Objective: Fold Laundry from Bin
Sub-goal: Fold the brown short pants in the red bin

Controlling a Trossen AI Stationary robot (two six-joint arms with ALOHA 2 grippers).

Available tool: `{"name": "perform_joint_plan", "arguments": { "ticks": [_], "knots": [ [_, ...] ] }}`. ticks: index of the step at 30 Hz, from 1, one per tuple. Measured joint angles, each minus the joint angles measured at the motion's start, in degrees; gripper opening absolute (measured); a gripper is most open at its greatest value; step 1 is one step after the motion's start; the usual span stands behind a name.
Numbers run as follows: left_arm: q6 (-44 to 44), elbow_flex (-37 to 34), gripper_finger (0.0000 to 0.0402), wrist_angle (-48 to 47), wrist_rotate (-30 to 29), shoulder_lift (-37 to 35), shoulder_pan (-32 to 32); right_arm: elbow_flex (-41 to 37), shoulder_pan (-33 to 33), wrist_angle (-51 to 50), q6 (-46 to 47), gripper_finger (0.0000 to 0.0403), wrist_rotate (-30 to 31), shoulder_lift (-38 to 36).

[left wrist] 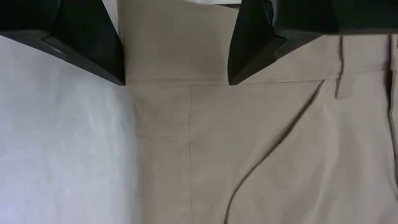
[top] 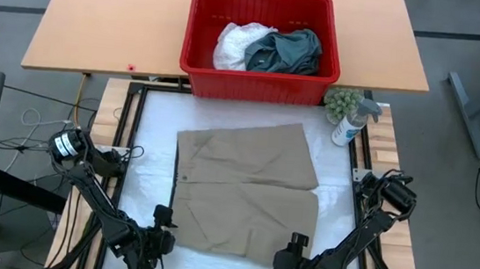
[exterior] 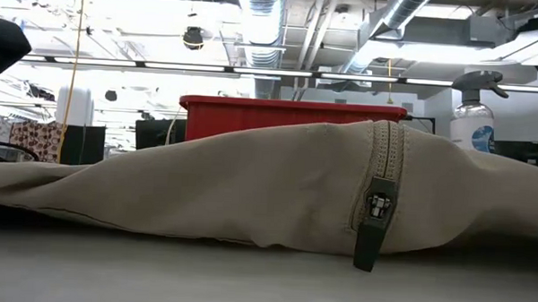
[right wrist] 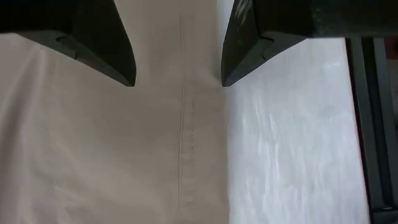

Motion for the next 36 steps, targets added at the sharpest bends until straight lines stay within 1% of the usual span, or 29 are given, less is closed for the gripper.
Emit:
{"name": "perform_joint_plan", "arguments": {
  "ticks": [6, 9, 12, 15, 19, 20, 22, 26, 27, 30, 32, 34, 36],
  "knots": [
    [0.7, 0.0, 0.0264, -0.2, 0.1, 0.0, 0.0, -0.6, 0.0, -2.0, 2.1, 0.0242, -1.2, 0.0],
    [-0.2, 0.0, 0.0249, -0.5, 1.5, 0.0, 0.7, -1.8, 0.0, -2.5, 4.3, 0.0216, -3.3, 0.0],
    [-1.4, 0.0, 0.0217, -0.5, 3.4, 0.0, 1.6, -3.2, -0.1, -2.1, 6.4, 0.0173, -5.7, 0.0],
    [-1.7, 0.0, 0.0177, -0.5, 4.1, 0.0, 2.0, -3.8, -0.1, -2.1, 8.1, 0.0117, -6.7, -0.1],
    [-1.7, 0.0, 0.0119, -0.5, 5.8, 0.0, 2.7, -3.5, -0.1, -2.2, 8.0, 0.0034, -7.0, -0.1],
    [-1.8, 0.0, 0.0104, -0.5, 6.2, 0.0, 2.8, -3.3, -0.1, -2.3, 8.0, 0.0020, -7.1, -0.1],
    [-1.7, 0.0, 0.0074, -0.6, 6.7, 0.0, 3.0, -2.9, -0.1, -2.6, 8.0, 0.0017, -6.8, -0.1],
    [-2.3, 0.0, 0.0014, -0.5, 6.9, 0.0, 3.0, -1.0, -0.1, -4.7, 8.3, 0.0038, -5.0, 0.0],
    [-2.8, 0.0, 0.0008, -0.5, 7.2, 0.0, 3.0, -0.3, -0.1, -5.8, 8.3, 0.0035, -4.8, 0.0],
    [-3.3, 0.0, 0.0007, -0.4, 7.4, 0.0, 3.0, 2.0, 0.1, -8.1, 7.6, 0.0014, -2.9, 0.0],
    [-3.3, 0.0, 0.0007, -0.4, 7.4, 0.0, 3.0, 3.5, 0.4, -9.7, 7.2, 0.0014, -2.0, 0.0],
    [-3.3, 0.0, 0.0007, -0.4, 7.4, 0.0, 3.0, 4.8, 0.4, -11.4, 6.5, 0.0033, -1.8, 0.0],
    [-3.3, 0.0, 0.0007, -0.4, 7.4, 0.0, 3.0, 5.9, 0.4, -12.0, 6.6, 0.0076, -1.8, 0.0]
  ]
}}
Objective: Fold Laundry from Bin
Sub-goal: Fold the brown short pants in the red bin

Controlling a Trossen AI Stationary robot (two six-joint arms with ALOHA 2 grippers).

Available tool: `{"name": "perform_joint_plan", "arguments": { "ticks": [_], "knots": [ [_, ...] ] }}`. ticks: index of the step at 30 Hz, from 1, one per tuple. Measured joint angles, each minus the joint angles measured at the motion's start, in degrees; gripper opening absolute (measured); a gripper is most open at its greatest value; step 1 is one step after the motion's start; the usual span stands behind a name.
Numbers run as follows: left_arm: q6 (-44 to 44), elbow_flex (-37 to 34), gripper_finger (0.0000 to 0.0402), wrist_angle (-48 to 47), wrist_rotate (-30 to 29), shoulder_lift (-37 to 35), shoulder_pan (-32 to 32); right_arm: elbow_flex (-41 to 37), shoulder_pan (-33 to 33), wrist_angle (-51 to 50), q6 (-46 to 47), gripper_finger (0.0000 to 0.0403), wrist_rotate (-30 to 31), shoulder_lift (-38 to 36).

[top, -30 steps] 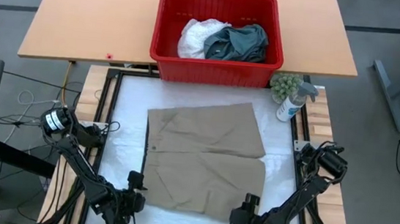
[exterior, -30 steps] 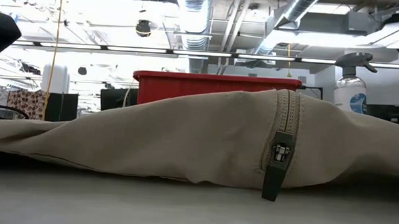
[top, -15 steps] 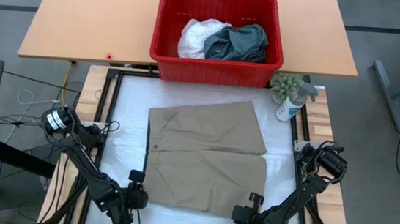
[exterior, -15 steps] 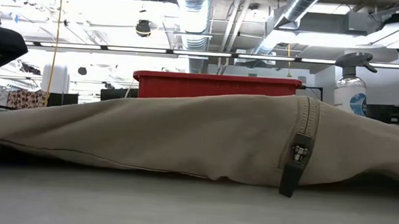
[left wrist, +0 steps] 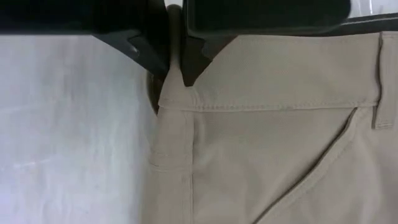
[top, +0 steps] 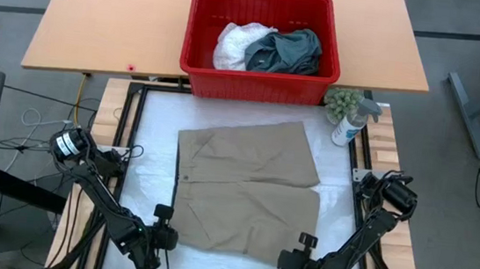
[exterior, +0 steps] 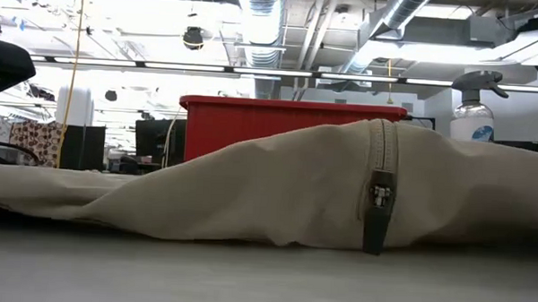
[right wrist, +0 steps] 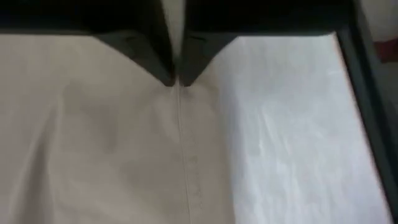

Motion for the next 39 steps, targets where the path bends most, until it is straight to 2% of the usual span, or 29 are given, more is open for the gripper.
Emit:
{"name": "perform_joint_plan", "arguments": {
  "ticks": [5, 8, 11, 19, 23, 26, 29, 34, 35, 39],
  "knots": [
    [-0.1, 0.0, 0.0007, 0.0, 0.3, 0.0, 0.0, 0.7, 0.9, 2.1, -0.1, 0.0214, -1.3, 0.0],
    [-0.6, 0.0, 0.0007, 0.1, 0.3, 0.0, 0.0, 0.7, 2.3, 4.1, -1.4, 0.0273, -2.2, 0.0],
    [-1.5, 0.0, 0.0006, 0.0, 0.3, 0.0, 0.0, -0.3, 3.3, 4.3, 0.0, 0.0292, -3.2, 0.0],
    [-2.0, 0.0, 0.0006, 0.1, 0.3, 0.0, 0.0, -4.9, 3.0, 2.2, 4.2, 0.0284, -3.5, 0.0],
    [-2.1, 0.0, 0.0005, 0.1, 0.3, 0.0, 0.0, -7.2, 2.4, 4.5, 4.3, 0.0270, -5.9, 0.0],
    [-2.1, 0.0, 0.0002, 0.1, 0.3, 0.0, 0.0, -8.2, 2.1, 5.0, 4.4, 0.0238, -7.3, 0.0],
    [-2.1, 0.0, 0.0001, 0.1, 0.4, 0.0, 0.0, -8.2, 1.6, 4.4, 4.5, 0.0177, -9.0, 0.0],
    [-2.1, 0.0, 0.0001, 0.1, 1.8, 0.0, 0.0, -7.5, 0.5, 3.4, 4.3, 0.0032, -9.7, 0.0],
    [-2.5, 0.0, 0.0001, 0.1, 2.1, 0.0, 0.0, -7.2, 0.4, 3.4, 4.3, 0.0021, -9.7, 0.0],
    [-3.8, 1.1, 0.0000, -1.0, 3.2, 0.0, 0.0, -5.3, 0.0, 2.2, 4.3, 0.0022, -9.6, 0.0]
  ]
}}
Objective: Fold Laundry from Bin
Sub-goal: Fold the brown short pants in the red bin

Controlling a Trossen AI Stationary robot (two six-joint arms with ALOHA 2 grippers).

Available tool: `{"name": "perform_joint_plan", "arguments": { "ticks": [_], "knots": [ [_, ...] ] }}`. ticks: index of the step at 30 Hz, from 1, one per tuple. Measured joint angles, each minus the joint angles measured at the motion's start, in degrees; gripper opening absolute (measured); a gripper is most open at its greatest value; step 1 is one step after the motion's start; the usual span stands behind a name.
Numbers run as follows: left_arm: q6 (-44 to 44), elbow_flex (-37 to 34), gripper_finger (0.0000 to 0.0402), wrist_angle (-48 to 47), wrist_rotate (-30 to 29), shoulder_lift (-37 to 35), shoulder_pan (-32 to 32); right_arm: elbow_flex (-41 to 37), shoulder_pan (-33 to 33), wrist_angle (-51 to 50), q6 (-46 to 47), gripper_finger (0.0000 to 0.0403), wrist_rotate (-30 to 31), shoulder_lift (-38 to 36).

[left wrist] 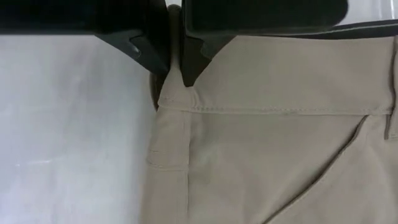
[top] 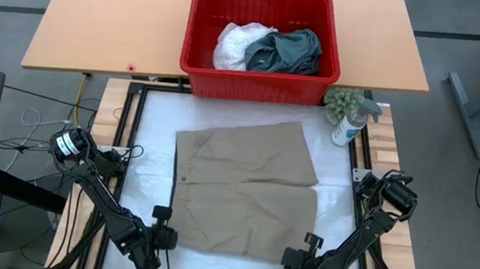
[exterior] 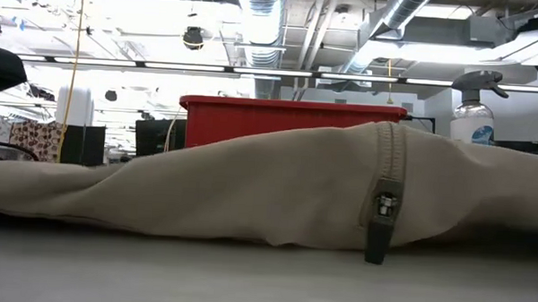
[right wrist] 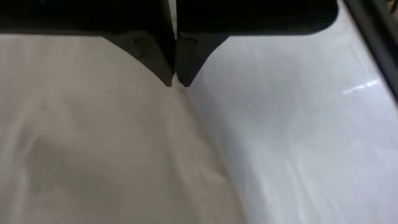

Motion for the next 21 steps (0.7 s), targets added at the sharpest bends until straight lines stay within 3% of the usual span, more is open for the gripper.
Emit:
{"name": "perform_joint_plan", "arguments": {
  "ticks": [6, 13, 17, 21],
  "knots": [
    [-0.3, 5.5, 0.0000, -4.6, 0.1, -0.2, 0.0, 6.3, -0.1, -7.1, 0.0, 0.0020, 0.4, -0.1],
    [-0.8, 13.5, 0.0000, -13.9, -5.4, -3.7, 0.0, 18.3, -1.4, -24.6, 0.0, 0.0020, 5.1, -0.7],
    [-1.4, 16.1, 0.0000, -18.5, -9.7, -6.7, 0.3, 24.5, -4.5, -34.7, 1.6, 0.0020, 9.3, -0.8],
    [-4.3, 16.2, 0.0000, -23.1, -10.8, -10.0, 2.0, 25.6, -9.3, -34.9, 0.9, 0.0020, 10.3, -1.9]
  ]
}}
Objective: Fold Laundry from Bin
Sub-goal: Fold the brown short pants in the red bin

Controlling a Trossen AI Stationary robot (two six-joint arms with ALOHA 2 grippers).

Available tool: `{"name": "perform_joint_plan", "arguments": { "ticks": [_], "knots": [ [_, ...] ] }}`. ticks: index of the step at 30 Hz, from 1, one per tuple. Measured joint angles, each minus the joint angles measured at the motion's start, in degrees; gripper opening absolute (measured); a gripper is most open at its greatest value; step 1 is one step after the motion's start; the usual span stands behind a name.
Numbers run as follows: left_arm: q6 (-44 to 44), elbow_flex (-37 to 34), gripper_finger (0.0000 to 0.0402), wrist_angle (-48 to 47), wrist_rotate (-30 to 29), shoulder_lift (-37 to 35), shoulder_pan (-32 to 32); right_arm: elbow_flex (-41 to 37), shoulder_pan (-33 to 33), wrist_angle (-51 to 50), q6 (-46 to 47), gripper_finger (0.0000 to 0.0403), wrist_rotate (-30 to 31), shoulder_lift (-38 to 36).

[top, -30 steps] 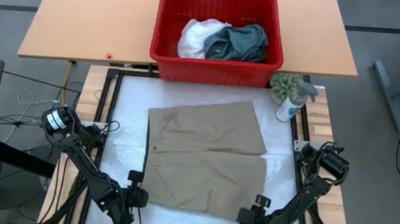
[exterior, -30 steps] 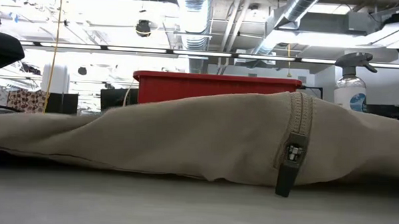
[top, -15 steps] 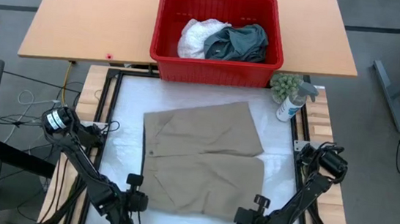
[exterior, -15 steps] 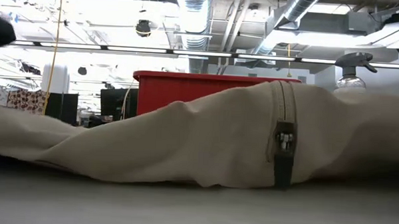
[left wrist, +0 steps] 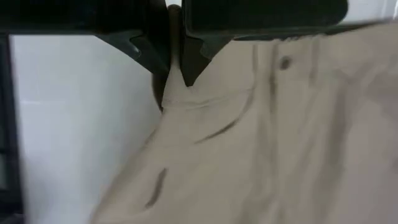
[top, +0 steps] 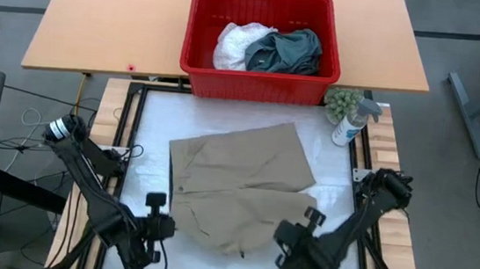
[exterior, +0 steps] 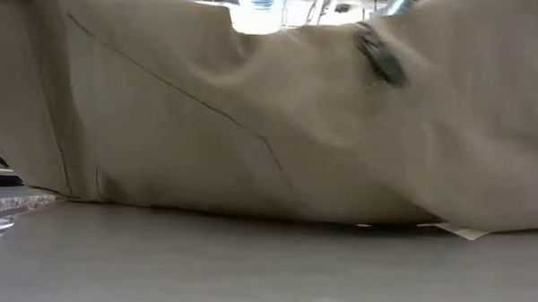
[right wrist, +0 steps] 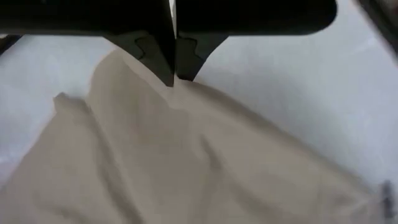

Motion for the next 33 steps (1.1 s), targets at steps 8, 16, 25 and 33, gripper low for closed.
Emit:
{"name": "perform_joint_plan", "arguments": {
  "ticks": [8, 16, 25, 33],
  "knots": [
    [-4.6, 0.0, 0.0000, -7.5, 0.0, -4.2, 4.7, 0.2, -9.6, -0.2, 2.4, 0.0019, 4.7, -2.7],
    [-5.7, 0.0, 0.0000, -10.5, 0.3, -6.5, 11.1, 0.2, -20.2, -0.2, -1.2, 0.0019, 9.2, -6.0],
    [-5.5, 0.0, 0.0000, -14.8, -0.6, -12.0, 21.5, 0.2, -31.3, -0.2, -7.2, 0.0019, 12.9, -11.4],
    [3.4, 0.0, 0.0000, -16.0, -1.2, -13.1, 33.8, 0.2, -39.8, 0.0, -14.0, 0.0019, 14.9, -11.6]
  ]
}}
